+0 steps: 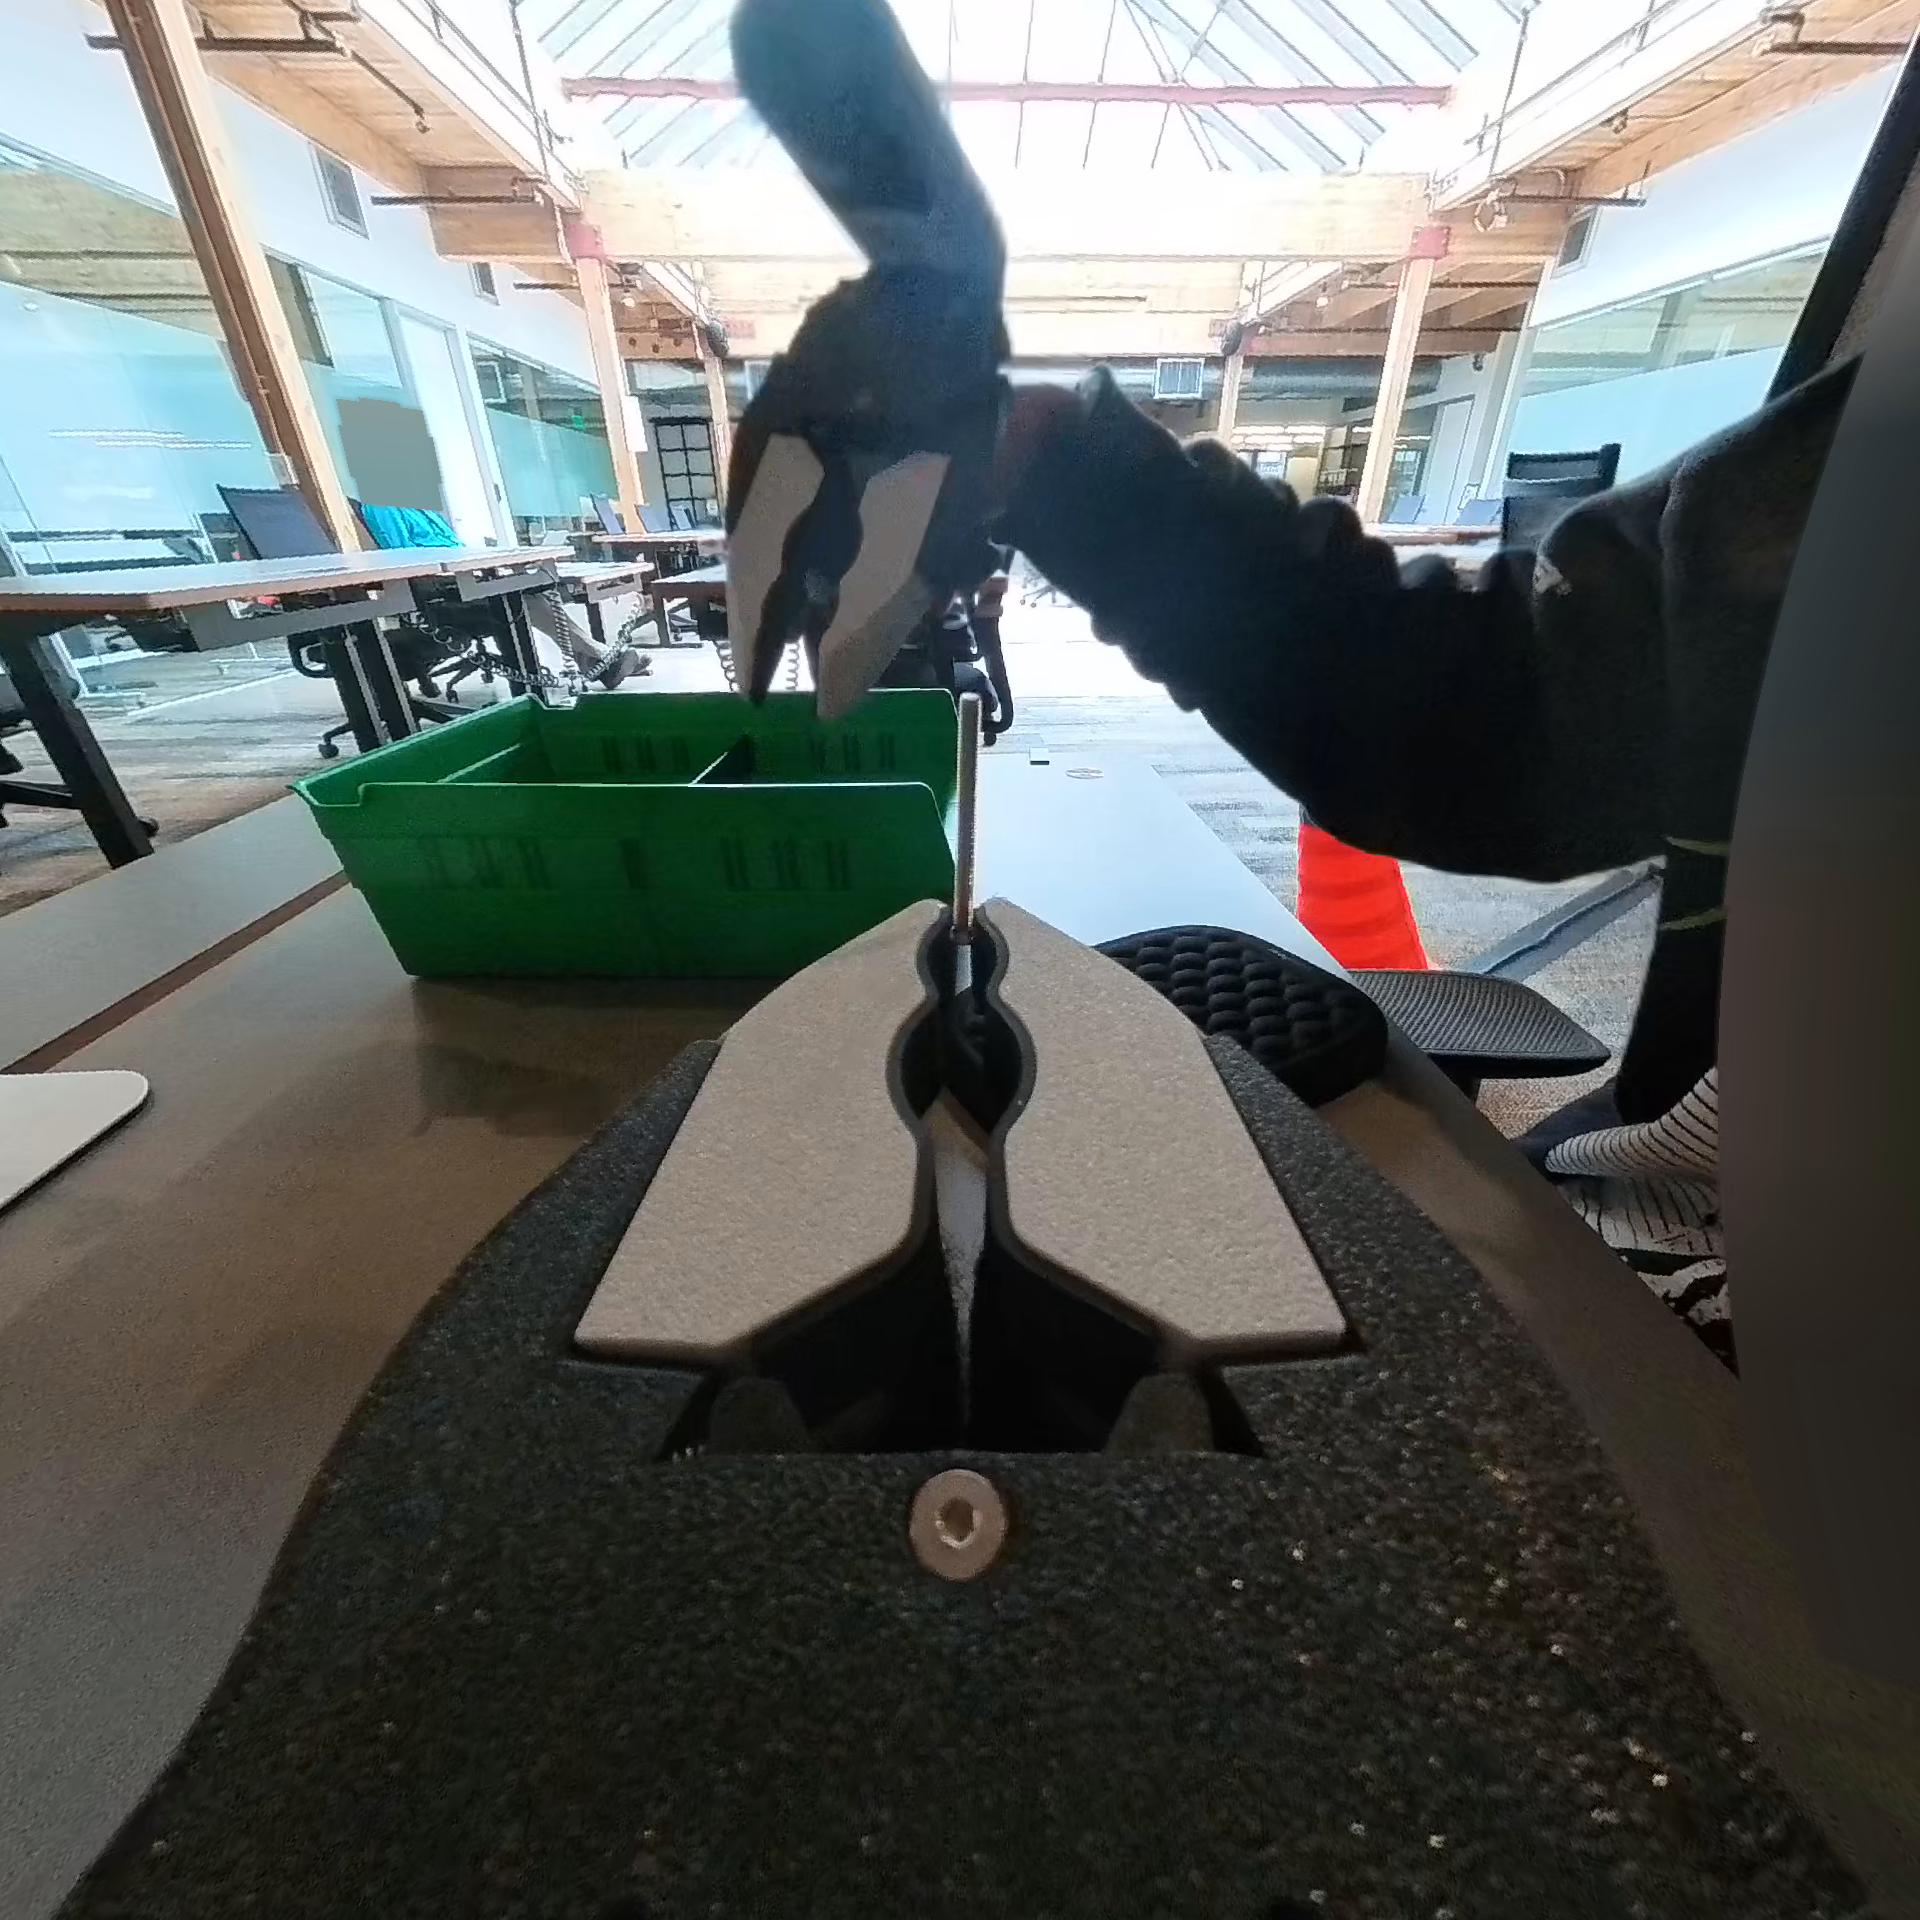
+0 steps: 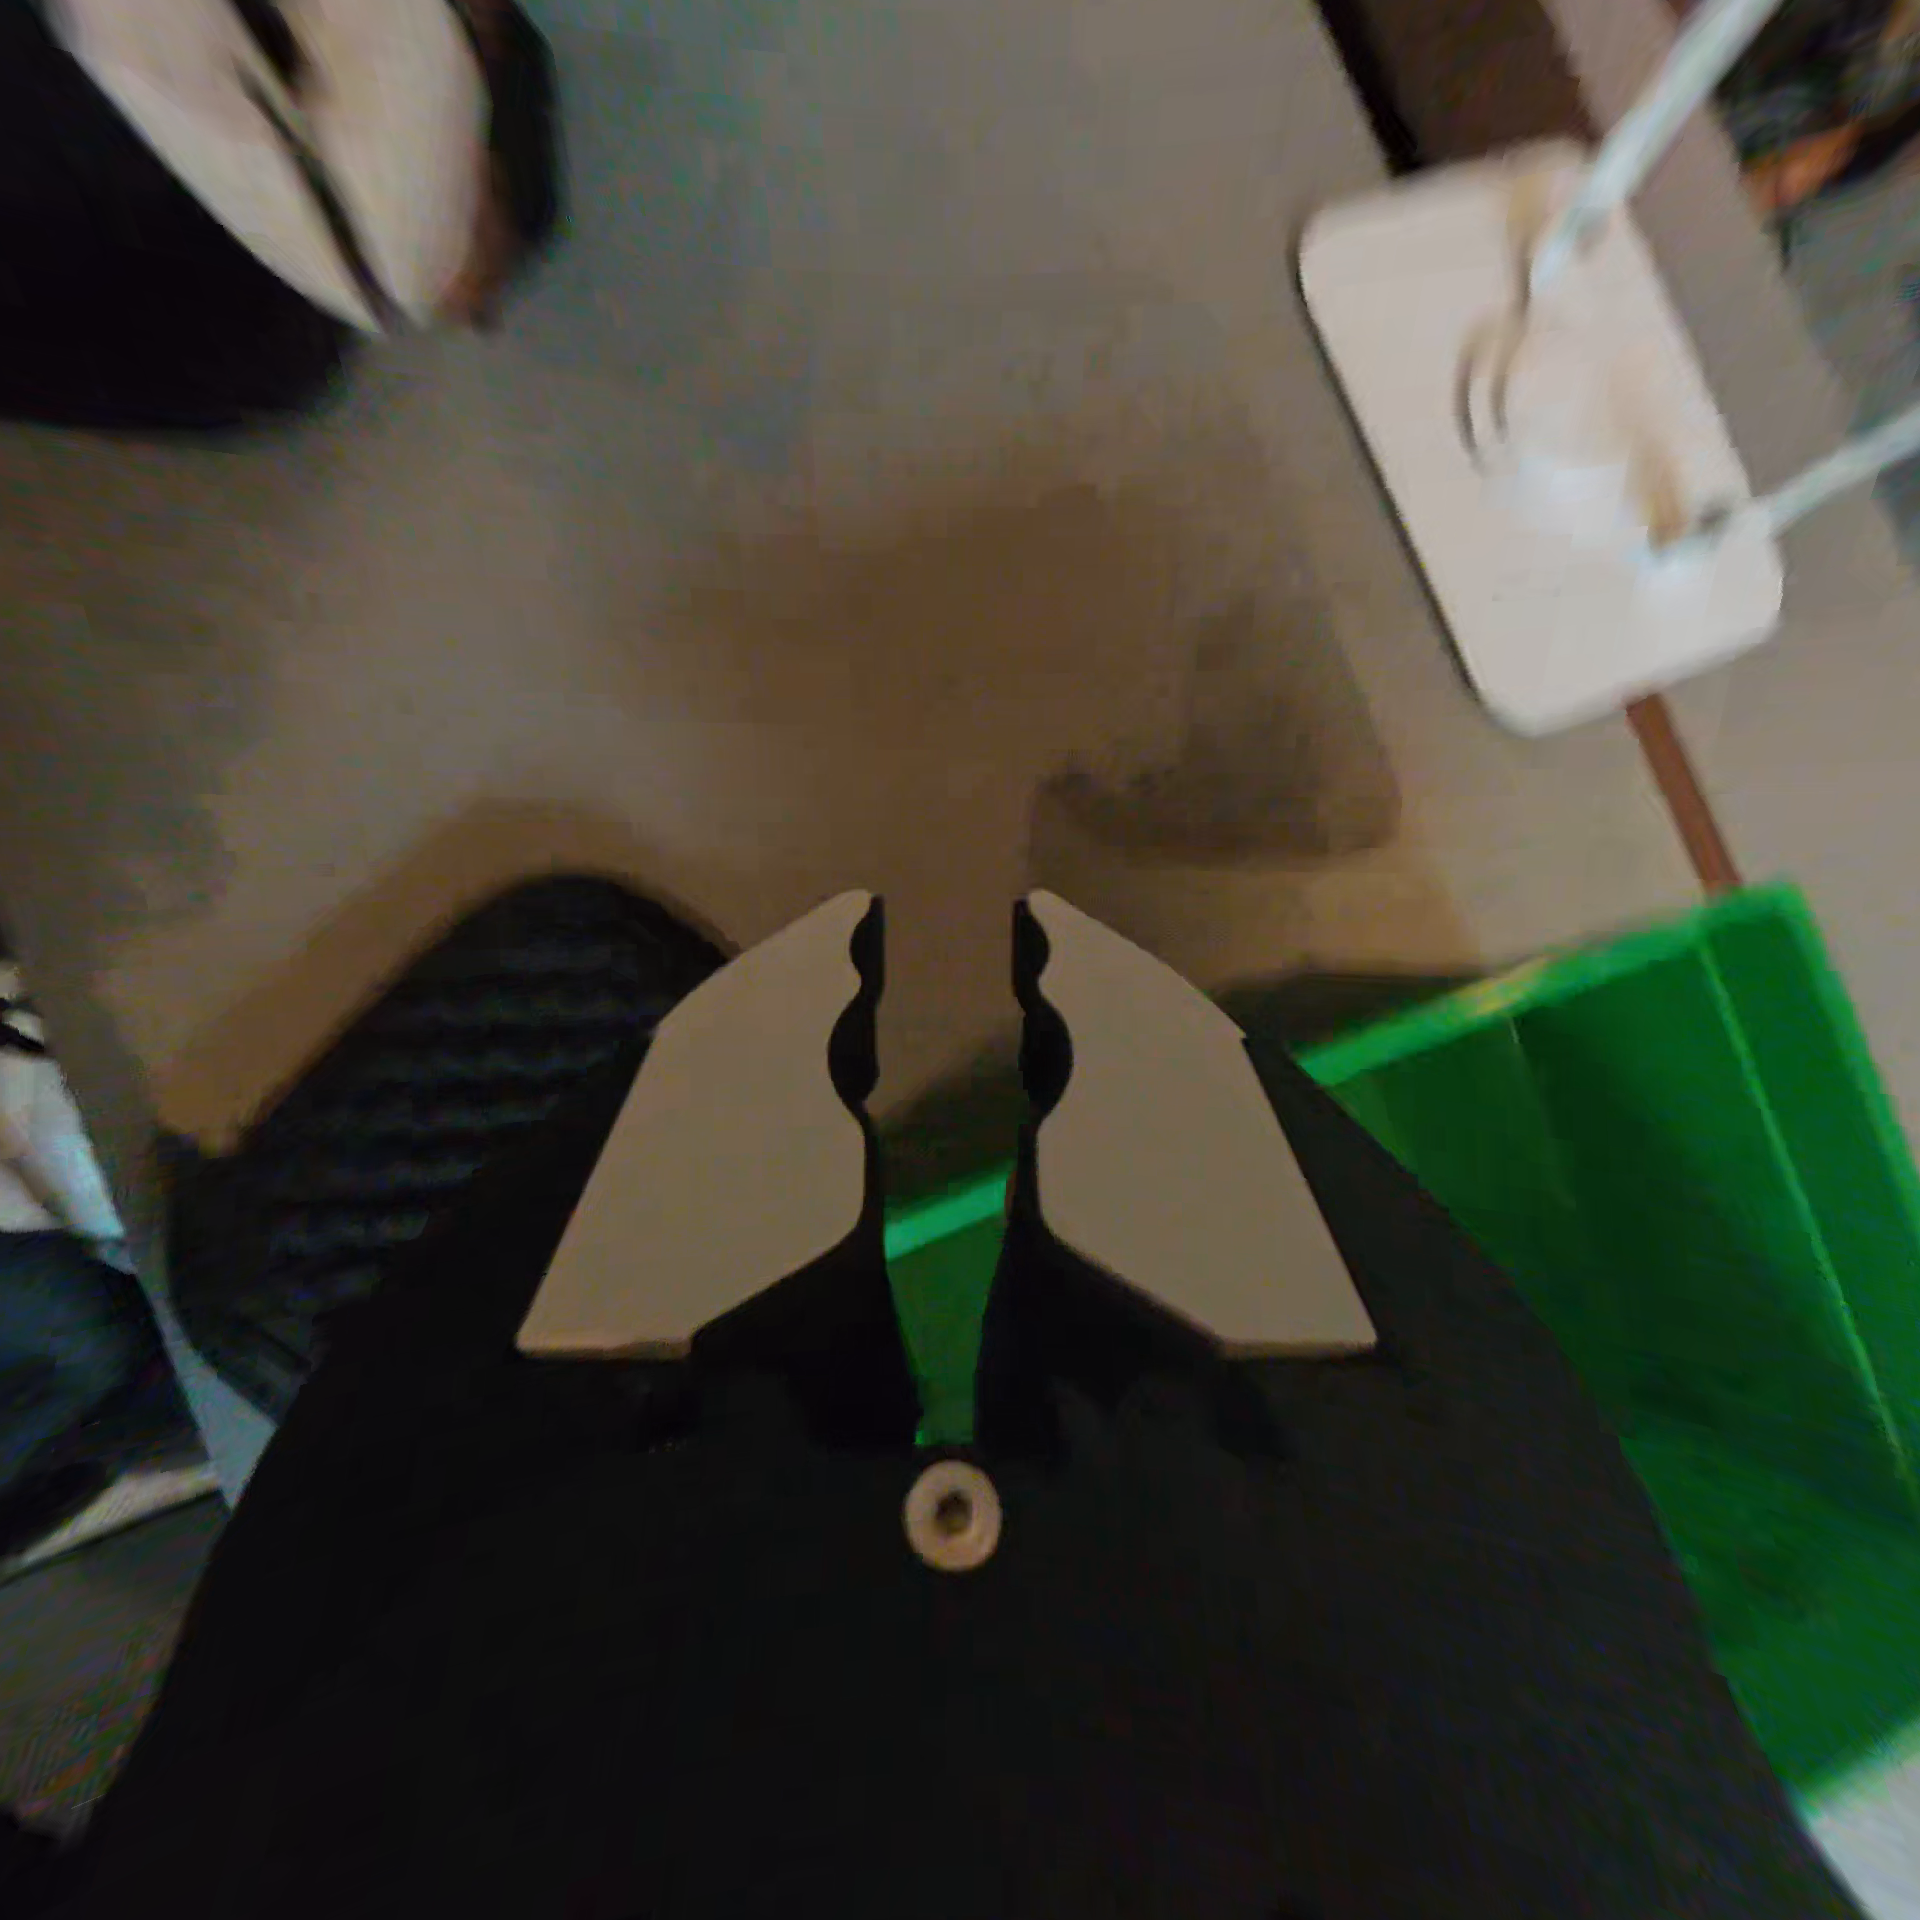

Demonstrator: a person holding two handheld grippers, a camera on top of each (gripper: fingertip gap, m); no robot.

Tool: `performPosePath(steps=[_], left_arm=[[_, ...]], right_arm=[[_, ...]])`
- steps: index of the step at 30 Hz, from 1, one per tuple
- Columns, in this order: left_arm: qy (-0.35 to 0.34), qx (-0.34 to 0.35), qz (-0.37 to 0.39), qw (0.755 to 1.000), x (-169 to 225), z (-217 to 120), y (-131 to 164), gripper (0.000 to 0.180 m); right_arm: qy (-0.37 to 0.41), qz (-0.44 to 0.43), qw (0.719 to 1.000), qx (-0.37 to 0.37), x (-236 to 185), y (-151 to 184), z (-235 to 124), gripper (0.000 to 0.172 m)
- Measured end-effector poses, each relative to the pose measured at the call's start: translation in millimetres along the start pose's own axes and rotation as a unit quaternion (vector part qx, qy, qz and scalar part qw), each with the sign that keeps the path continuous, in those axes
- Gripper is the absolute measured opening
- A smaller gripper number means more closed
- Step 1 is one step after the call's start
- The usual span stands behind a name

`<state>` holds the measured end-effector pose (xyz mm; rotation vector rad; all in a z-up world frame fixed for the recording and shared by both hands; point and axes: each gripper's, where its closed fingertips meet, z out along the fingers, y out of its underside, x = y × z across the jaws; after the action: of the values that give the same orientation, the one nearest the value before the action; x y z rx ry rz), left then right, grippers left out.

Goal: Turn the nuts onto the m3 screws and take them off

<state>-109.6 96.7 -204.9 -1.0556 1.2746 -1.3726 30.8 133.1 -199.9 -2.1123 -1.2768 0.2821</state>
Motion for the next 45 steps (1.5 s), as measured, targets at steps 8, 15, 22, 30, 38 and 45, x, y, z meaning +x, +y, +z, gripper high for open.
performPosePath(steps=[8, 15, 22, 30, 38, 45], left_arm=[[0.003, 0.0, 0.0, 1.0, 1.1, 0.5, 0.0, 0.001], [0.004, 0.001, 0.0, 1.0, 1.1, 0.4, -0.5, 0.001], [0.004, 0.006, -0.001, 1.0, 1.2, 0.2, -2.2, 0.001], [-0.024, 0.0, 0.013, 1.0, -4.2, 2.3, 0.8, 0.027], [-0.085, -0.045, 0.01, 0.995, -22.7, 4.5, 14.5, 0.08], [-0.15, -0.009, 0.036, 0.988, -40.5, -2.8, 2.6, 0.11]], right_arm=[[-0.102, -0.077, 0.976, 0.175, -94.2, -108.7, 25.1, 0.022], [-0.127, -0.088, 0.969, 0.191, -111.7, -127.7, 53.0, 0.019], [-0.124, -0.098, 0.967, 0.2, -112.2, -132.9, 56.3, 0.001], [-0.119, -0.099, 0.971, 0.182, -108.7, -130.1, 54.4, 0.001], [-0.031, -0.04, 0.99, 0.128, -36.8, -113.4, 26.3, 0.001], [0.045, 0.071, 0.996, 0.032, 70.3, -58.8, 3.0, 0.001]])
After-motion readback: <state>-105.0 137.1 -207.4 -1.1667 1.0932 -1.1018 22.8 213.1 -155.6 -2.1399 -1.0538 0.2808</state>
